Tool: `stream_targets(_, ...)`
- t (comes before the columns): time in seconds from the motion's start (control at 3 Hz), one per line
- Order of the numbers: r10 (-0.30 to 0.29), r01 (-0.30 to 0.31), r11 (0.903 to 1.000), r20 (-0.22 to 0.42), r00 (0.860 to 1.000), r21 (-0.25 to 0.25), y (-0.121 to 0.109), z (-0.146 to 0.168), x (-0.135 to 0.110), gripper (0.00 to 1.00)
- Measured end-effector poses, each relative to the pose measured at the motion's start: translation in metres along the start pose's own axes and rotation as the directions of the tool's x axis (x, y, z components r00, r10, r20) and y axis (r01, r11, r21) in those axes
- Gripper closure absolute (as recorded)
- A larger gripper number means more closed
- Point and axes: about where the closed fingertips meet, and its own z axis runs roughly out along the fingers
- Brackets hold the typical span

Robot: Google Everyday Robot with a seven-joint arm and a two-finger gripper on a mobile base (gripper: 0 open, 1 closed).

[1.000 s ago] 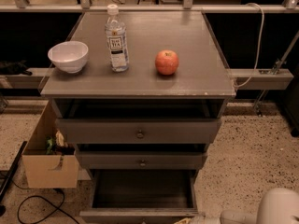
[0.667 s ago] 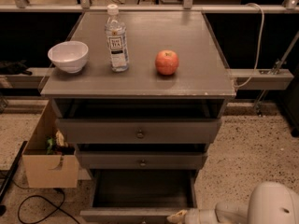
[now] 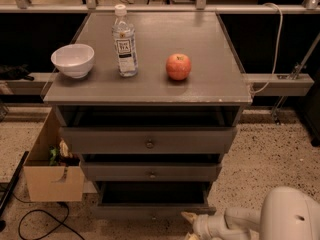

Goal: Close bottom drawer

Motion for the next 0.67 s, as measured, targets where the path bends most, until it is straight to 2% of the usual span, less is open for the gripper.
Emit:
stream_targets(0.33, -0.011, 0.011, 0.9999, -0.009, 1.0, 0.012, -0.0064, 0.0015, -0.004, 0.18)
stream_targets(0.67, -0.011, 0.011, 0.9999, -0.009, 1.0, 0.012, -0.0063, 0.0015, -0.004, 0.42)
